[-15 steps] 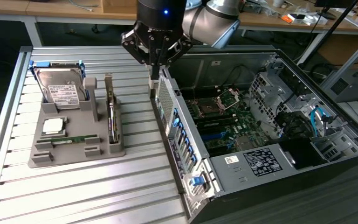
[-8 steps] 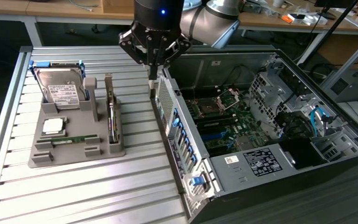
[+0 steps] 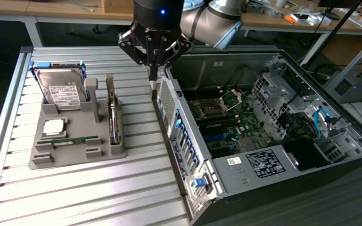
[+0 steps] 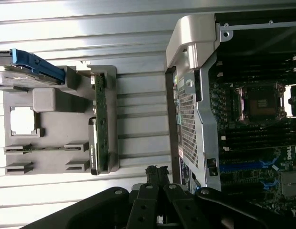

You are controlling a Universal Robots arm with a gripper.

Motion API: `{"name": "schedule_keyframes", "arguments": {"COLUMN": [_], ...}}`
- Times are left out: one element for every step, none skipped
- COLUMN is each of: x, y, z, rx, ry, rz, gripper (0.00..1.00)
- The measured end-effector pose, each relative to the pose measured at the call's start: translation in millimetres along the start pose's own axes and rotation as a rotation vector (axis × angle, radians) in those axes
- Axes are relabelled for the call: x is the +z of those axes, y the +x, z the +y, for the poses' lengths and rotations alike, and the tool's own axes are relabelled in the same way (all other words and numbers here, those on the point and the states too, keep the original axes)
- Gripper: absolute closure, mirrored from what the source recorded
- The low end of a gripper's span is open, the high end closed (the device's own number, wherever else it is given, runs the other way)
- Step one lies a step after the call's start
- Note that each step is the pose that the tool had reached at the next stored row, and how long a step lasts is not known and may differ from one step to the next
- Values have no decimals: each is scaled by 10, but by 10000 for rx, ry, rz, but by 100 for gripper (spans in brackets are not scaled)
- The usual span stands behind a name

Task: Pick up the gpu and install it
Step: 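Reach for the gpu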

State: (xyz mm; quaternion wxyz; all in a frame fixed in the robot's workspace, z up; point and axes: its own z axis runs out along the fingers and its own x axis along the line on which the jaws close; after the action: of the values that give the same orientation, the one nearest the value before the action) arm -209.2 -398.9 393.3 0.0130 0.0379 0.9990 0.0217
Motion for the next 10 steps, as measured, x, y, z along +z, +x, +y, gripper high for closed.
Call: {"name": "schedule_keyframes", "arguments": {"x": [0,0,0,0,-1,-1,-1,-1,-2,-2], "y": [5,15,22,26,35,44,50,55,60,64], "z": [0,-1,-2,-2,-3,-3,-4,-4,-5,-5], "rx": [0,1,0,0,0,0,0,0,0,0], "ry": [0,0,0,0,0,0,0,0,0,0], "rz": [0,0,-1,-1,0,0,-1,0,0,-1], "gripper": [90,90,90,90,90,90,90,90,90,90]}}
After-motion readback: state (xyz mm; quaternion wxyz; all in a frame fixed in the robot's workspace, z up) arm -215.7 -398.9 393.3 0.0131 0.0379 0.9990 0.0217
